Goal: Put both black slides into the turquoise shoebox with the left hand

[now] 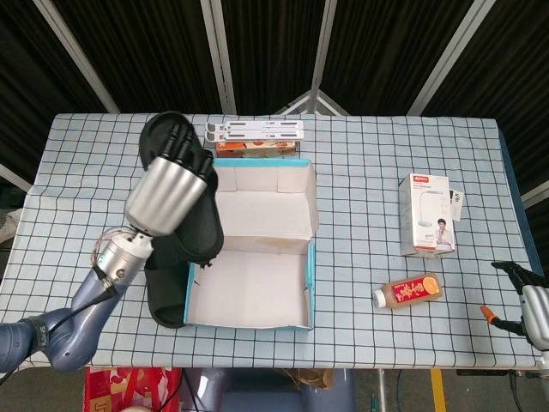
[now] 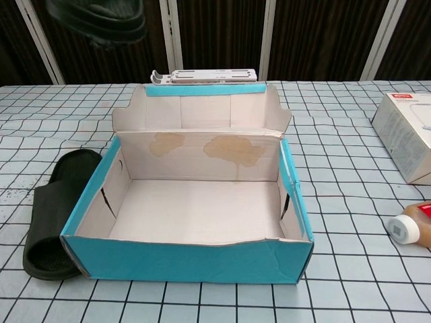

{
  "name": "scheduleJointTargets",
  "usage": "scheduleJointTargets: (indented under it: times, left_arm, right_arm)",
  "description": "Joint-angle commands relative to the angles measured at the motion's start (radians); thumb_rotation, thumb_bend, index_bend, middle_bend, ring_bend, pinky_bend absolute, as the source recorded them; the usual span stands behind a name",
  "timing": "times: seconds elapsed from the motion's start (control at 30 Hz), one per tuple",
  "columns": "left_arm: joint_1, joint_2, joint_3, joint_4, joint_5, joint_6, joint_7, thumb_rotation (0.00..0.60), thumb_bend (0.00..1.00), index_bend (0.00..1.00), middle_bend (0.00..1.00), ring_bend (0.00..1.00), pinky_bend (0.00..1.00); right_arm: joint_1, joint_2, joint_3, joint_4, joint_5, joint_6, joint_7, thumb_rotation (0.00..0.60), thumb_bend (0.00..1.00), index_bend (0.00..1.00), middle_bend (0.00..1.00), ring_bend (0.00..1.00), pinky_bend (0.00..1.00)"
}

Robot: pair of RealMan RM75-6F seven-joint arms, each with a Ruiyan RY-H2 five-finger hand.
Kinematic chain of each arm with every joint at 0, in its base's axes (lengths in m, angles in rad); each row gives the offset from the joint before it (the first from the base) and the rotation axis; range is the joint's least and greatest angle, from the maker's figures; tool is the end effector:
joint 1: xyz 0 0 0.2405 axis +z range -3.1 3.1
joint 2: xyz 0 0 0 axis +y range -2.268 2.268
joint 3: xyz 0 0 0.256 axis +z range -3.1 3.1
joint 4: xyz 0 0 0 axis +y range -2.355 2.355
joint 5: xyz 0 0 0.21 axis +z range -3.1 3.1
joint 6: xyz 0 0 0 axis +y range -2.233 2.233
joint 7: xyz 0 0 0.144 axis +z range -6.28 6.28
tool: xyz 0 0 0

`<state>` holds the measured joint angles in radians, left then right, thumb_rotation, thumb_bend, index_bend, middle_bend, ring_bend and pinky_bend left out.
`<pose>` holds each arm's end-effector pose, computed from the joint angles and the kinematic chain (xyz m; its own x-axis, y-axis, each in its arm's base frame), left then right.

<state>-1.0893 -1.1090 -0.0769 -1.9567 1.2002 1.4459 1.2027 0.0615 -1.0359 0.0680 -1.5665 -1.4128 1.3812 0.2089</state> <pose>-0.0024 0.3296 0.1410 0.7034 -0.6369 0.3157 0.2108 -0.2373 -0.9483 -0.3458 -0.1770 0.1876 0.3013 -0.0654 0.9513 -0.9439 0.1207 0.3072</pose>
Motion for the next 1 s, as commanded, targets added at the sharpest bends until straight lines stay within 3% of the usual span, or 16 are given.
scheduleJointTargets:
  times: [0.03, 0.3, 0.67, 1.0]
  left_arm:
    - [-0.092, -0.031, -0.022, -0.030, 0.137, -0.126, 0.075, 0.600, 0.51, 0.35, 0.63, 0.21, 0.17]
    - [-0.182, -0.105, 0.005, 0.018, 0.311, -0.329, 0.153, 0.600, 0.51, 0.35, 0.63, 0.21, 0.18]
    - [-0.197, -0.097, 0.078, 0.117, 0.607, -0.432, -0.034, 0.600, 0.52, 0.35, 0.64, 0.21, 0.19]
    - [-0.188, -0.075, 0.147, 0.205, 0.772, -0.519, -0.139, 0.600, 0.52, 0.35, 0.64, 0.21, 0.20]
  right_arm:
    - [-0.002, 0.002, 0.001, 0.001, 0.001, 0.002, 0.007, 0.600, 0.23, 0.26, 0.25, 0.26, 0.27]
    - [-0.010, 0.009, 0.001, 0.005, 0.000, 0.011, 0.032, 0.600, 0.23, 0.26, 0.25, 0.26, 0.27]
    - [-0.013, 0.012, 0.004, 0.011, 0.009, 0.008, 0.050, 0.600, 0.23, 0.26, 0.25, 0.26, 0.27]
    - [-0.009, 0.011, 0.005, 0.004, 0.018, -0.007, 0.034, 0.600, 0.23, 0.26, 0.25, 0.26, 0.27]
